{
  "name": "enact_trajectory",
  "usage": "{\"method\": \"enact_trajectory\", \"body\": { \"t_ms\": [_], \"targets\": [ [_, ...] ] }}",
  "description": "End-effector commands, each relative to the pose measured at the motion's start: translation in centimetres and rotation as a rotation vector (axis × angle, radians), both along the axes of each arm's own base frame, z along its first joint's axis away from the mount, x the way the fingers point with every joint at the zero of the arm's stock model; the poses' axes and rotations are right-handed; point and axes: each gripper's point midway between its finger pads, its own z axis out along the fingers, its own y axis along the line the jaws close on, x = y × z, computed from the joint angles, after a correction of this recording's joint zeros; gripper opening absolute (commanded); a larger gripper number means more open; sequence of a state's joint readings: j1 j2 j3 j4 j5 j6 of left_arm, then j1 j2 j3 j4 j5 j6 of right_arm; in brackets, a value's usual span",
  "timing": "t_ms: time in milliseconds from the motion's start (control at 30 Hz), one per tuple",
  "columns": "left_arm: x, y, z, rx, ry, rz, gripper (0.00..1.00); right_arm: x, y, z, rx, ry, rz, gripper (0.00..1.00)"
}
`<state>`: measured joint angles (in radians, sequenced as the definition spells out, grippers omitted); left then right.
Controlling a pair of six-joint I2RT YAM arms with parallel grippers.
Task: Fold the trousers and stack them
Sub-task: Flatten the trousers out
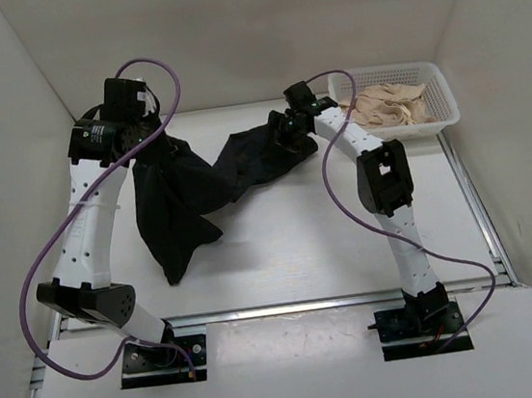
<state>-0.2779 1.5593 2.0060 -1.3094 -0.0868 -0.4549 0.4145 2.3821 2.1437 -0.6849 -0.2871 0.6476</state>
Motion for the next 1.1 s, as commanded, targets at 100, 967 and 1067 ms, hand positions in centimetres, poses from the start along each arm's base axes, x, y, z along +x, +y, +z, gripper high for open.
{"method": "enact_trajectory", "body": {
  "t_ms": [100, 967, 1067],
  "targets": [
    [-0.6, 1.9, 2.0, -0.017, -0.088, 0.051, 0.10, 2.8, 0.0, 0.3, -0.053, -0.054, -0.111, 0.64],
    [2.6, 9.2, 2.3, 0.002, -0.113, 0.282, 1.00, -18.2, -15.0, 12.7, -0.347, -0.339, -0.168, 0.17],
    [3.1, 10.0, 2.2, 0.070, -0.114, 0.318, 1.00, -22.7, -16.4, 9.9, -0.346, -0.258, -0.168, 0.69]
  ]
}}
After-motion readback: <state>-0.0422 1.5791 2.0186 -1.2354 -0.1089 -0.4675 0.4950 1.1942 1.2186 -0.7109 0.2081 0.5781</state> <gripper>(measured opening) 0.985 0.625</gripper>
